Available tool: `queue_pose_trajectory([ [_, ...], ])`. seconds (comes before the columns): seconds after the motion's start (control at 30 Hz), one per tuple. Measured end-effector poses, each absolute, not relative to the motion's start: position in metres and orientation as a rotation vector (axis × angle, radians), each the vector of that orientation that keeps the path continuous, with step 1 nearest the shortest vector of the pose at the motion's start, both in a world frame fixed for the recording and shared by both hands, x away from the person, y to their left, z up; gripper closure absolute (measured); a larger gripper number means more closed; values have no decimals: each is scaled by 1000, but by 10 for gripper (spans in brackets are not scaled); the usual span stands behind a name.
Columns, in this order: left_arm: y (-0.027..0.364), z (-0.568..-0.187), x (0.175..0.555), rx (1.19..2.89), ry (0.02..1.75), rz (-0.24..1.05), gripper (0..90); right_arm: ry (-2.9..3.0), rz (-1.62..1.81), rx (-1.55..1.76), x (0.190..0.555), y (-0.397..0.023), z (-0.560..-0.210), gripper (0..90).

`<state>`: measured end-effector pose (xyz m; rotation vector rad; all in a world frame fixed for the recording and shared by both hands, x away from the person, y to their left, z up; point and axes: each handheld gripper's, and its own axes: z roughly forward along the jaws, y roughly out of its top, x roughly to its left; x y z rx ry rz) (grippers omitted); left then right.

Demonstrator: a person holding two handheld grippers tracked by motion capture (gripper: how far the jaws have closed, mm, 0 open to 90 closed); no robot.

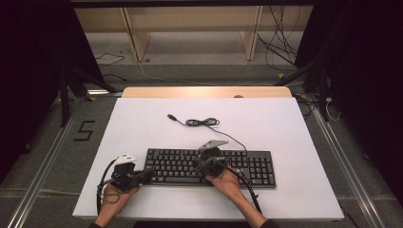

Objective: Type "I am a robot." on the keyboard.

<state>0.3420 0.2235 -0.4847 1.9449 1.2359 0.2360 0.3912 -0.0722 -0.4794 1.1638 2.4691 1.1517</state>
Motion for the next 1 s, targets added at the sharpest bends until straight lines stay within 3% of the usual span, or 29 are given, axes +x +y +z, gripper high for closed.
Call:
queue_pose_trajectory([
  [0.63, 228, -474, 338, 1850, 1214, 262, 850, 2449, 1247, 1205, 390, -78, -471, 873],
  [0.87, 229, -472, 338, 1816, 1200, 241, 742, 2449, 1296, 1193, 389, -80, -466, 752],
  [1.0, 230, -471, 337, 1799, 1187, 226, 620, 2468, 1332, 1172, 386, -80, -463, 640],
])
